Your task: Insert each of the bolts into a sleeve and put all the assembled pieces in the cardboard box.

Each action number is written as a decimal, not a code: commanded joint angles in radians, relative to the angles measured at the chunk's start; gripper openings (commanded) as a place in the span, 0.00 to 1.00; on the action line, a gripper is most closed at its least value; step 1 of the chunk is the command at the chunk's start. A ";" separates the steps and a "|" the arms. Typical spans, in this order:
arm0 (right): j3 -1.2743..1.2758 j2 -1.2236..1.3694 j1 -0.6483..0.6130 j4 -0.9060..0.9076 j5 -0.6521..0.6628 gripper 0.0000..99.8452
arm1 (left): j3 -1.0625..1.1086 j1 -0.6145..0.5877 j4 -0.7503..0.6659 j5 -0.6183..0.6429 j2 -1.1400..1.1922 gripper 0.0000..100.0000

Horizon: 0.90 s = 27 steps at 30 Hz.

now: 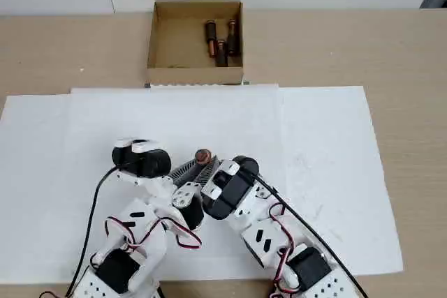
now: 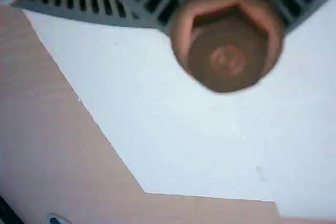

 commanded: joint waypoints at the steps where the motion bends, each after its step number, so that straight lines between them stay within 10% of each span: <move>1: -0.049 -0.015 -0.002 -0.033 0.006 0.00 | -0.001 -0.002 0.031 -0.009 -0.006 0.13; 27: -0.028 -0.015 -0.001 -0.031 0.006 0.00 | -0.051 -0.103 0.037 -0.147 -0.005 0.16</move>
